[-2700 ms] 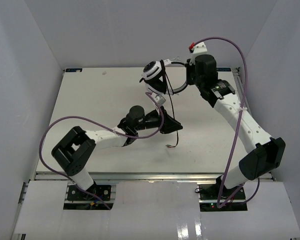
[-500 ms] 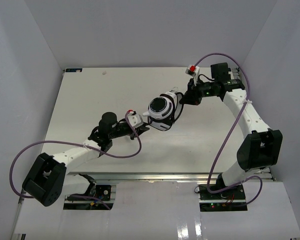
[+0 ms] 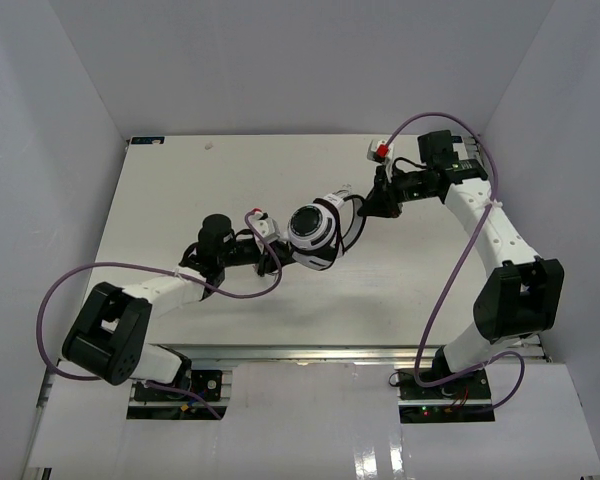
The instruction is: Wrap the headphones
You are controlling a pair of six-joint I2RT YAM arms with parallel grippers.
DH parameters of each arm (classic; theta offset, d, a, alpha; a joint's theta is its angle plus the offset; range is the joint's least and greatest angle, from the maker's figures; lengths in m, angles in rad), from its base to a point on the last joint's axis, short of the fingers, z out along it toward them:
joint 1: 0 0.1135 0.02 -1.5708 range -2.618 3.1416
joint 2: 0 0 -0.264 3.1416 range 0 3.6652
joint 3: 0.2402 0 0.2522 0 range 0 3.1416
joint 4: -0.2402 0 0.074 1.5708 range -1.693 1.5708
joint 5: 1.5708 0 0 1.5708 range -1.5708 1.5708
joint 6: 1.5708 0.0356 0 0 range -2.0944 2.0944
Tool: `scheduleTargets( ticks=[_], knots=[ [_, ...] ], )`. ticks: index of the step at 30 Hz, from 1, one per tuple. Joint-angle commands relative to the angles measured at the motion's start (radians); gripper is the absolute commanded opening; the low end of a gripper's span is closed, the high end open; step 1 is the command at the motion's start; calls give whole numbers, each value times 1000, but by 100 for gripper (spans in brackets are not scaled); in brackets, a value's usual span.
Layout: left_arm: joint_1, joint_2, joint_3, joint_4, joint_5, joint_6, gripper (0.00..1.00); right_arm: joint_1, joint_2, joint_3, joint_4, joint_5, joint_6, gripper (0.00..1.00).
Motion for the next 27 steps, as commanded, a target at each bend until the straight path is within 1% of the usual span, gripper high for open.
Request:
scheduleTargets(
  ticks=[1,4,6,9,12,16,18,19,20,21,22,23,24,27],
  knots=[
    [6,-27,-49,156,73,-114,26,10,-44,-104,313,-209,395,8],
    [6,-58,-79,156,62,-118,26,10,-66,-146,511,-255,578,8],
    [6,-75,-87,156,49,-114,27,11,-61,-124,569,-314,643,8],
    [6,-73,-67,153,44,-112,30,11,-63,-98,587,-386,677,8],
    [6,-36,-27,165,78,-130,31,11,-87,-92,572,-436,672,8],
    [6,8,-3,200,118,-163,32,17,-129,-120,568,-441,655,8],
    [6,19,24,152,131,-132,33,17,-133,-119,448,-413,548,8],
    [6,28,50,96,140,-96,34,24,-122,-96,371,-371,420,8],
    [6,38,82,19,150,-47,34,34,-105,-53,256,-308,244,8],
    [7,47,114,-59,159,2,34,41,-88,2,91,-238,67,8],
    [10,53,129,-129,163,27,35,59,-57,27,-40,-184,-67,8],
    [10,58,145,-175,165,51,36,70,-39,46,-113,-153,-138,8],
    [12,64,164,-202,170,83,36,75,-32,49,-137,-135,-165,8],
    [37,87,188,-259,178,125,36,108,-71,-21,-100,-47,-191,8]
  ],
)
